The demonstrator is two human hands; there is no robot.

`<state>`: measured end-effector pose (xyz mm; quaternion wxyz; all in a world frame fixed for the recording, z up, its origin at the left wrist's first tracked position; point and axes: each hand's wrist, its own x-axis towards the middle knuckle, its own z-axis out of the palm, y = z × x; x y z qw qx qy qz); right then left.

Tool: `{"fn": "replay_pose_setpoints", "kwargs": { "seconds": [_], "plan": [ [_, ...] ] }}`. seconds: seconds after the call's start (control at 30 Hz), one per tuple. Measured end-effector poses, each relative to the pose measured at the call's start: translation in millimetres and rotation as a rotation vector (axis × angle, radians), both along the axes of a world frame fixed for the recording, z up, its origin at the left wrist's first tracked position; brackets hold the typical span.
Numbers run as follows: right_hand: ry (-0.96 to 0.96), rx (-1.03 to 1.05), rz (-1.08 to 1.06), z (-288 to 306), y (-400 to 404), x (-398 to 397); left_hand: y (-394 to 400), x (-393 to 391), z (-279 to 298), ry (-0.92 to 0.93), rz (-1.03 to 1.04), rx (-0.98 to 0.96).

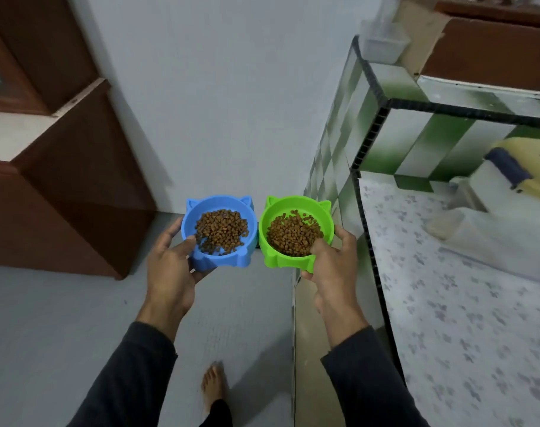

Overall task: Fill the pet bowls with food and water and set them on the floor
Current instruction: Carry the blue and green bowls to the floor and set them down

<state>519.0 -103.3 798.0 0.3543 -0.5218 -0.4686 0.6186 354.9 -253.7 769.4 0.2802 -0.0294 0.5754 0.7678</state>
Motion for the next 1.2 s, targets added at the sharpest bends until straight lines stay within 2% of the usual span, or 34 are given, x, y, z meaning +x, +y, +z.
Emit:
{"fn": "replay_pose_setpoints", "kwargs": {
  "seconds": [0.4, 0.67, 0.93, 1.2],
  "plan": [
    [-0.006, -0.038, -0.061, -23, 54, -139, 56, -139, -22, -0.011, -0.046, -0.045],
    [-0.035, -0.106, -0.044, -65, 92, -202, 94, -197, -62, -0.062, -0.043, -0.093],
    [-0.016, -0.202, -0.005, -134, 151, -240, 145, -238, -124, -0.125, 0.002, -0.127],
    [-0.044, -0.289, 0.040, -236, 203, -271, 193, -271, -220, -0.203, 0.021, -0.185]
  ]
}}
